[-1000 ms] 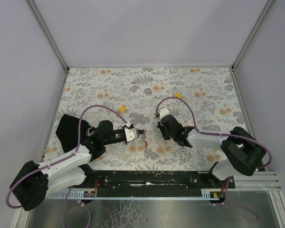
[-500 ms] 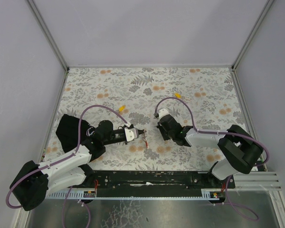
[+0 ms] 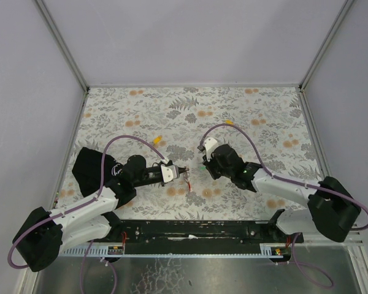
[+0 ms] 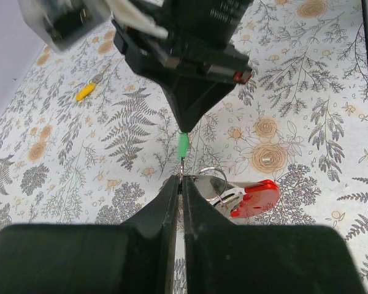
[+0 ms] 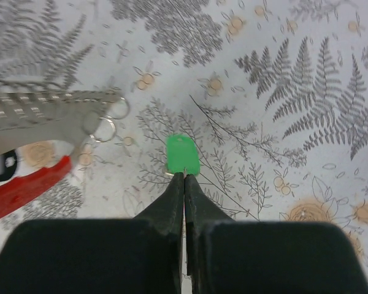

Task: Put the keys on the keyring

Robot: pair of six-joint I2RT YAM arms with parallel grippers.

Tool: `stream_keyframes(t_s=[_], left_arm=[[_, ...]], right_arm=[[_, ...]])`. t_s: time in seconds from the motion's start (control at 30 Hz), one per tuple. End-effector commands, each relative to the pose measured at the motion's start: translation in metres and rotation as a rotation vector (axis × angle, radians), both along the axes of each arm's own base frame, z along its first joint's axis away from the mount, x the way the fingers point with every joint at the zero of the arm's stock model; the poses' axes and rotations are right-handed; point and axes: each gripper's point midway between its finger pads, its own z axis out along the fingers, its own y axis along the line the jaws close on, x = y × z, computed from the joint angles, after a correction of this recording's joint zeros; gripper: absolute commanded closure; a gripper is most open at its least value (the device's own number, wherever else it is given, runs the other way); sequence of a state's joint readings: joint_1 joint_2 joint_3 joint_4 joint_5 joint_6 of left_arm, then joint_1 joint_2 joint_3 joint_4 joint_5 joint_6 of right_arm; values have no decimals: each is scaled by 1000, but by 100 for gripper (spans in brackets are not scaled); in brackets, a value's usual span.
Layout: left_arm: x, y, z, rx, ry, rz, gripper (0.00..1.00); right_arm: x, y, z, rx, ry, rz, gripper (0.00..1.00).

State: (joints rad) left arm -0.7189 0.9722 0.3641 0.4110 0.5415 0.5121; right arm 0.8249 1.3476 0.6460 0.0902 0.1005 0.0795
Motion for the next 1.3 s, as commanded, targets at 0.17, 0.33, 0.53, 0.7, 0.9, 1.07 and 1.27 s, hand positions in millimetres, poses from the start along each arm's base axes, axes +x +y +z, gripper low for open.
stream_keyframes(t_s=[0.17, 0.33, 0.53, 0.7, 0.9, 1.07, 1.27], left_arm=[[2, -6, 20, -44, -47, -26, 100], [1, -7, 19, -41, -44, -39, 100], [-2, -9, 17, -37, -39, -62, 100], [-5, -11, 17, -33, -36, -81, 100], [-6, -12, 16, -28, -29, -92, 100], [-7, -12, 16, -29, -28, -97, 100], [-8, -12, 17, -31, -25, -103, 100]], right_arm=[[-23, 28, 67, 90, -202, 378, 100], [-24, 33, 92, 149, -330, 439, 100], [-55, 41, 110, 144, -346, 677, 100], [-66, 46, 124, 170, -409, 781, 100], [-68, 54, 131, 186, -431, 835, 100], [-69, 58, 135, 183, -453, 854, 100], [-68, 64, 129, 152, -456, 864, 100]])
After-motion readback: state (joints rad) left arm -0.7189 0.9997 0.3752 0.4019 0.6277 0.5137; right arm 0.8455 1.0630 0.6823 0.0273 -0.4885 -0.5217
